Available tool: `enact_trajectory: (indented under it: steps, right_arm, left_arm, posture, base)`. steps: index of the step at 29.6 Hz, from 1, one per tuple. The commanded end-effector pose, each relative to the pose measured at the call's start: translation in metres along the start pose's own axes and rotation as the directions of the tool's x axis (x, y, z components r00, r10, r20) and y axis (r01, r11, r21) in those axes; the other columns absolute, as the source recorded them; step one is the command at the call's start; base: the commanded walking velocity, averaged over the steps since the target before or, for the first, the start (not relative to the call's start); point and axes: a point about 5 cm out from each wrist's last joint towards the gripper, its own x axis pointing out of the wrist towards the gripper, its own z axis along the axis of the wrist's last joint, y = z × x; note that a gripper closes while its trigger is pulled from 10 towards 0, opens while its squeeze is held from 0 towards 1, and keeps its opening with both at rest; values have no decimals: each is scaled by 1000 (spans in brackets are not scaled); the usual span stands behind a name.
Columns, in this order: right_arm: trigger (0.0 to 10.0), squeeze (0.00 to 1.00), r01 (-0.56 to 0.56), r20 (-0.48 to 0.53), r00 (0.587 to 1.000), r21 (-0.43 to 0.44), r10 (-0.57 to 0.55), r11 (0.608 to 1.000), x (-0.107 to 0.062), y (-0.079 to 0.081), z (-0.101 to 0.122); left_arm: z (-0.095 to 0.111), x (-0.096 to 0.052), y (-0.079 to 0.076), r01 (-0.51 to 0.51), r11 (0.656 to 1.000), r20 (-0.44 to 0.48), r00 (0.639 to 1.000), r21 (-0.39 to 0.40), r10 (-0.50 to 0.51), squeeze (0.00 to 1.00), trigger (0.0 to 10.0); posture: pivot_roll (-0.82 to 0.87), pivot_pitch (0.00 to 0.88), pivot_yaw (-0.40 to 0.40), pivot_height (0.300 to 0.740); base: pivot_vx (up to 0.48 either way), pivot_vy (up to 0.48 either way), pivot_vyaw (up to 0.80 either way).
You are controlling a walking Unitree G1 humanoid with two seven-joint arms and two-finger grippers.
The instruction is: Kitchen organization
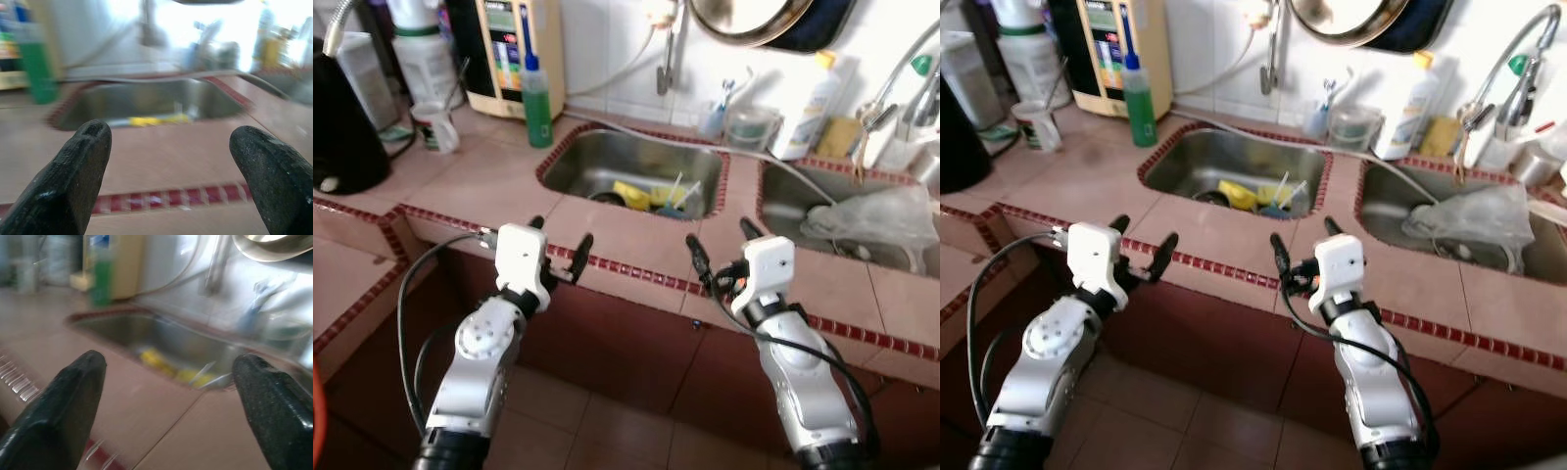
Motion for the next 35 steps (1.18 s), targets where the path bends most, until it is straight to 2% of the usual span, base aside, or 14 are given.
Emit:
enact_trajectory:
  steps: [1, 7, 11, 15, 16, 17, 19, 20, 22, 26, 27, 30, 34, 35]
  right_arm:
    - [10000, 0, -115, -38, 992, 28, 116, 993, -3, 10, -9]
    - [10000, 0, -368, -94, 923, 78, 374, 927, -12, 29, -17]
    - [10000, 0, -540, -149, 818, 136, 556, 831, -26, 39, -25]
    - [10000, 0, -589, -183, 766, 182, 616, 787, -34, 39, -33]
    - [10000, 0, -591, -203, 744, 244, 636, 769, -38, 38, -42]
    - [9059, 0, -592, -215, 735, 259, 643, 763, -39, 37, -46]
    - [9333, 0, -593, -234, 718, 286, 655, 753, -41, 37, -52]
    - [10000, 0, -556, -244, 715, 369, 655, 745, -42, 34, -60]
    - [10000, 0, -503, -257, 730, 426, 634, 752, -40, 31, -68]
    - [10000, 0, -426, -329, 745, 435, 580, 793, -39, 24, -85]
    - [10000, 0, -349, -376, 760, 450, 529, 822, -40, 22, -97]
    - [10000, 0, -260, -442, 768, 446, 464, 856, -44, 21, -110]
    - [10000, 0, -69, -599, 730, 417, 331, 906, -65, 24, -137]
    - [10000, 0, -69, -599, 730, 417, 331, 906, -65, 24, -137]
  left_arm:
    - [-11, -6, -4, 65, 998, -22, 998, -4, -65, 0, 10000]
    - [-23, -16, -11, 215, 974, -29, 976, -68, -217, 0, 10000]
    - [-26, -25, -18, 304, 951, -4, 952, -55, -305, 0, 10000]
    - [-30, -32, -22, 348, 936, 1, 937, -44, -348, 0, 10000]
    - [-38, -41, -31, 415, 909, -35, 910, 40, -414, 0, 10000]
    - [-42, -45, -34, 435, 899, -53, 900, 55, -433, 0, 10000]
    - [-49, -50, -37, 445, 894, -78, 894, 41, -442, 0, 10000]
    - [-64, -58, -39, 455, 891, -136, 883, 17, -448, 0, 10000]
    - [-78, -64, -39, 449, 894, -191, 876, -14, -443, 0, 10000]
    - [-101, -73, -38, 422, 904, -279, 862, -67, -423, 0, 10000]
    - [-113, -75, -35, 357, 926, -326, 867, -121, -377, 0, 10000]
    - [-125, -75, -32, 278, 947, -383, 867, -160, -319, 0, 10000]
    - [-148, -79, -28, 70, 975, -519, 837, -209, -171, 0, 10000]
    - [-148, -79, -28, 70, 975, -519, 837, -209, -171, 0, 10000]
  posture:
    - [-52, 15, -14, 740]
    - [-29, 65, -37, 740]
    - [-17, 76, -54, 740]
    - [-2, 83, -71, 740]
    - [6, 77, -76, 740]
    - [13, 75, -81, 740]
    - [17, 71, -86, 740]
    - [23, 67, -93, 740]
    - [26, 62, -96, 740]
    - [32, 51, -97, 740]
    - [31, 49, -96, 740]
    - [33, 42, -93, 740]
    - [28, 30, -78, 740]
    - [28, 30, -78, 740]
  base:
    - [0, 0, 0]
    - [0, 0, 0]
    - [0, 0, 0]
    - [0, 0, 0]
    - [0, 0, 0]
    - [0, 0, 0]
    - [0, 0, 0]
    - [0, 0, 0]
    - [0, 0, 0]
    - [0, 0, 0]
    - [0, 0, 0]
    - [0, 0, 0]
    - [0, 0, 0]
    - [0, 0, 0]
